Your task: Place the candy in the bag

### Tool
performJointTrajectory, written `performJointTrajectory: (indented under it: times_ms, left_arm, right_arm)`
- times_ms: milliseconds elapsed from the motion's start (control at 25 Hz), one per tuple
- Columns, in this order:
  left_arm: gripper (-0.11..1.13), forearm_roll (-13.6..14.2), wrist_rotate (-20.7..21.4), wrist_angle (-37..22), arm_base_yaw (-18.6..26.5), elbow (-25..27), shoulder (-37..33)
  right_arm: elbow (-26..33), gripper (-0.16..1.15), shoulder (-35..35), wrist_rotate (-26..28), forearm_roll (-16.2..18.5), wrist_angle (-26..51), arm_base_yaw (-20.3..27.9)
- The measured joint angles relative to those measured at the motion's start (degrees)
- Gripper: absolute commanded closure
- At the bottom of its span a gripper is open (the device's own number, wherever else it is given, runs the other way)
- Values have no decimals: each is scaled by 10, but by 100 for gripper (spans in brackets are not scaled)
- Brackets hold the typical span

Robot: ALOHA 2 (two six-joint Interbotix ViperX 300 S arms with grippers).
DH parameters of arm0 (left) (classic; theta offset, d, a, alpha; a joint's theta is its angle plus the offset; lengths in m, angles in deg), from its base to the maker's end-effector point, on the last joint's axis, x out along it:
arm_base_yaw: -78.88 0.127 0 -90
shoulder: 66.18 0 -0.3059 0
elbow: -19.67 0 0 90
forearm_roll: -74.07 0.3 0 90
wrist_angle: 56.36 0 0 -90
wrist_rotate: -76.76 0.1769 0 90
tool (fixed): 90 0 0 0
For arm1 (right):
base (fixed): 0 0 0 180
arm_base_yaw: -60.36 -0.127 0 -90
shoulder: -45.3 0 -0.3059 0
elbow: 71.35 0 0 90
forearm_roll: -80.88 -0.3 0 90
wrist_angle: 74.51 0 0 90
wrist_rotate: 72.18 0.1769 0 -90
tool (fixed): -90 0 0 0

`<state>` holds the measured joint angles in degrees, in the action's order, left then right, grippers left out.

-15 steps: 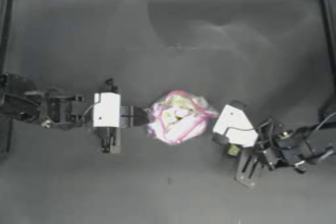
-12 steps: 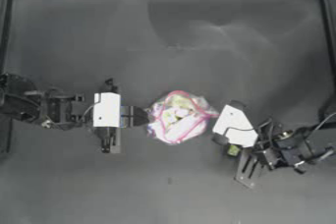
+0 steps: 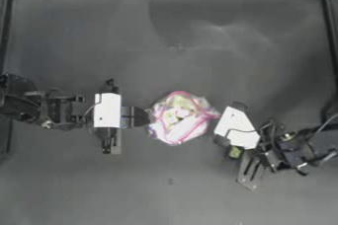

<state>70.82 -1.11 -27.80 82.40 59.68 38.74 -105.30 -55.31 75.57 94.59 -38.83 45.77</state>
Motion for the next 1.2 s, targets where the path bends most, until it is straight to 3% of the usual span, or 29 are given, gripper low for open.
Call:
performJointTrajectory:
  times_ms: [240, 400, 840, 1200]
  left_arm:
    - [96, 0, 0, 0, 0, 0, 0]
    - [96, 0, 0, 0, 0, 0, 0]
    - [96, 0, 0, 1, 0, 0, 0]
    - [96, 0, 0, 5, 0, 0, 2]
  right_arm:
    - [-1, 49, 42, 1, 7, 33, -3]
    - [7, 49, 88, 0, 32, 57, -4]
    - [84, 49, 129, -16, 163, 91, -2]
    - [121, 49, 89, -30, 223, 40, 35]
